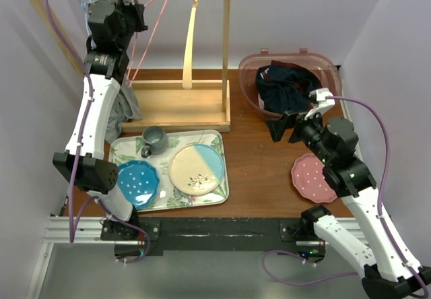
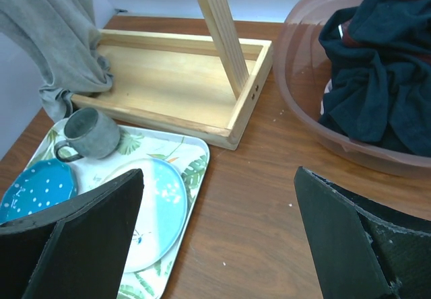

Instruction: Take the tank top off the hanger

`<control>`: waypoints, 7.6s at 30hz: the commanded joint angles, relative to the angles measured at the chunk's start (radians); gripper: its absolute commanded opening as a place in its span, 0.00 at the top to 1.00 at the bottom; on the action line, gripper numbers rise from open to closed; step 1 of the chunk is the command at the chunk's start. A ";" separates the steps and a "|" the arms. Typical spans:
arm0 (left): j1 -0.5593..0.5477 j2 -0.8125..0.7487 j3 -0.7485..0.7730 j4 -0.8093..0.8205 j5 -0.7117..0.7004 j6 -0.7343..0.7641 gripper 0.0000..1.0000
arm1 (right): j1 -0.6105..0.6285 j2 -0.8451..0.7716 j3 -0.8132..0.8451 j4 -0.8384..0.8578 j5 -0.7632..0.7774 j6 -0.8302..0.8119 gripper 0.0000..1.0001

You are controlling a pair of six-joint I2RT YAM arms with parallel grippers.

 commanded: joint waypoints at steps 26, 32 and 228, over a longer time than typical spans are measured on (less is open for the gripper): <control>0.046 -0.342 -0.179 -0.170 -0.456 0.057 0.30 | 0.002 -0.044 0.031 -0.023 -0.069 0.026 0.01; 0.136 -0.287 -0.077 -0.261 -0.335 -0.015 0.32 | 0.002 -0.058 0.026 -0.021 -0.080 0.025 0.01; 0.224 -1.061 -0.703 -0.328 0.451 -0.305 1.00 | 0.766 1.127 0.443 1.117 0.517 -0.393 0.10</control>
